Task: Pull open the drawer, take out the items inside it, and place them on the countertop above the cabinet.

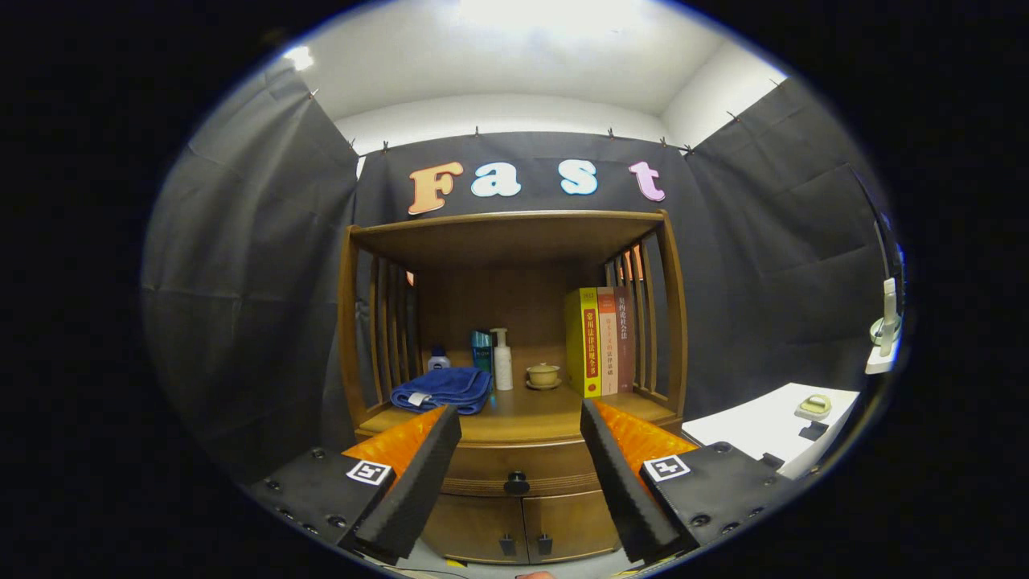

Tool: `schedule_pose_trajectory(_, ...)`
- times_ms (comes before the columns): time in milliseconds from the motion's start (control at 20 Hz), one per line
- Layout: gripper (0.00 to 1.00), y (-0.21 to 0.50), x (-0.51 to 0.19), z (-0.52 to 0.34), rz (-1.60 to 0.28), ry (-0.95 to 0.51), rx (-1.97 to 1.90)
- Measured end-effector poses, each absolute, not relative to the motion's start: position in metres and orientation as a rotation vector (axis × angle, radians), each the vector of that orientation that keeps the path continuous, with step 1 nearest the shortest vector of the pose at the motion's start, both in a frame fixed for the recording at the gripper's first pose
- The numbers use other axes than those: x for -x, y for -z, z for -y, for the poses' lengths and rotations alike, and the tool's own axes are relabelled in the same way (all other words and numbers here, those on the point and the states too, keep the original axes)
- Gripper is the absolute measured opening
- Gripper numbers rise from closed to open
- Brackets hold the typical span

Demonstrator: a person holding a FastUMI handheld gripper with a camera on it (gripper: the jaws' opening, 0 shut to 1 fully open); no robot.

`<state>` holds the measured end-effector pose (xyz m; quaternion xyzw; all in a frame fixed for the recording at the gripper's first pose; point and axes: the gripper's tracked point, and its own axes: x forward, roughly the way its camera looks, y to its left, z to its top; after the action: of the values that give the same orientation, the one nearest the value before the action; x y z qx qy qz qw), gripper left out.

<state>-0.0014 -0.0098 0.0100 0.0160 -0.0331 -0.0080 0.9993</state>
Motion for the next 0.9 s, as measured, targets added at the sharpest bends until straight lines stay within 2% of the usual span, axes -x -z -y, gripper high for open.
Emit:
schedule_pose_trajectory(200,0.98,-0.006,-0.018,0.014,0.132,-0.004,-0.038)
schedule_pose_trajectory(900,0.99,0.187,-0.148,0.023,-0.031,0.050,-0.052)
